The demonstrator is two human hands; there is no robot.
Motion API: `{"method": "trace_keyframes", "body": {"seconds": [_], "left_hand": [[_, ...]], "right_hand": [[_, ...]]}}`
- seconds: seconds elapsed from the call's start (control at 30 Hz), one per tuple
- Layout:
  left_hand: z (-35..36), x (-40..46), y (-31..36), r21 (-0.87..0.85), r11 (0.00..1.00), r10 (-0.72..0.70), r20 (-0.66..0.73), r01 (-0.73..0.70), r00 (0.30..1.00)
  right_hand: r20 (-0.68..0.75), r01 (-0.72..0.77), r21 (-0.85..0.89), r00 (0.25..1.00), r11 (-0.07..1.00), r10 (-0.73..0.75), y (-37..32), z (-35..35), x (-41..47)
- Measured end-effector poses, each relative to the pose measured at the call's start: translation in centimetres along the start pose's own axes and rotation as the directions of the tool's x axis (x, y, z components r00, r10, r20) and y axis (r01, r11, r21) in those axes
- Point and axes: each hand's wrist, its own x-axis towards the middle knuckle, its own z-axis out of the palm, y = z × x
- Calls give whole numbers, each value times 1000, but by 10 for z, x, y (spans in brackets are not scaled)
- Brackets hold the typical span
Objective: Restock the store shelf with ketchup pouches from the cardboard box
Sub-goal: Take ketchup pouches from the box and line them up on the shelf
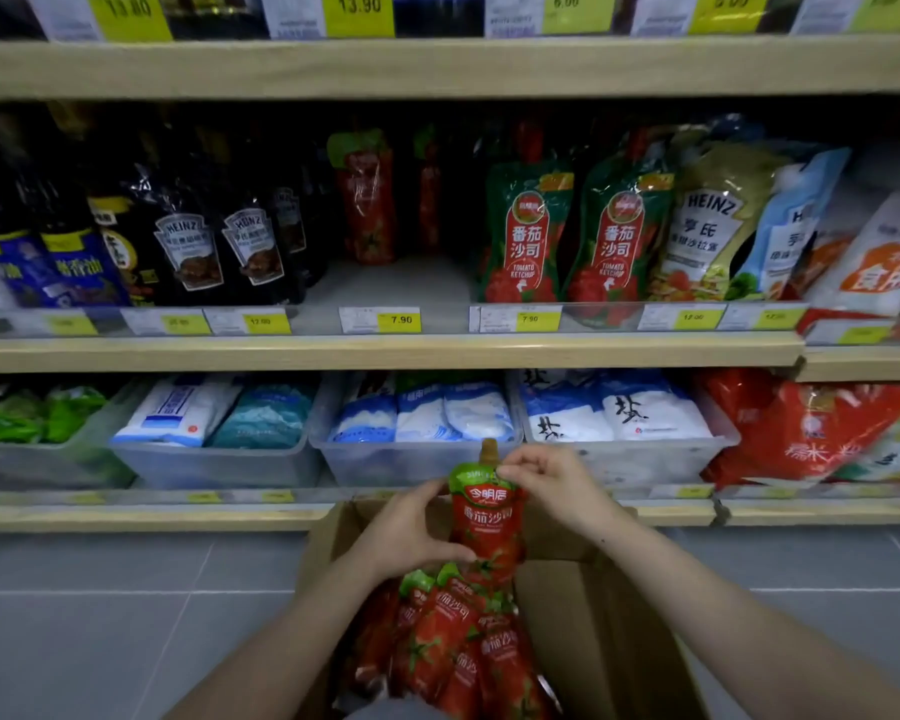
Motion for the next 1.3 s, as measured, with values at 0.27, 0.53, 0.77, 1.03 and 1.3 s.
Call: {"method": "trace_keyframes", "body": {"seconds": [0.27, 0.53, 0.77, 1.03, 1.3], "left_hand": [[-12, 44, 68, -230, 972, 50, -22, -54, 998], [-10, 55, 95, -216, 976, 43, 4, -41, 999], [-11, 55, 110, -216, 976, 12, 5, -10, 1000], [-6, 60, 126, -134, 990, -42, -52, 34, 998], [-21, 52, 134, -135, 990, -57, -105, 43, 993]], "right_hand": [[-241, 163, -22, 957, 986, -163, -60, -51, 19], [-252, 144, -55, 955, 988, -154, -64, -82, 16], [-218, 140, 30, 967, 990, -130, -65, -99, 20], [-64, 178, 40, 982, 983, -175, -61, -110, 25], [28, 159, 67, 987, 985, -161, -72, -118, 41]]}}
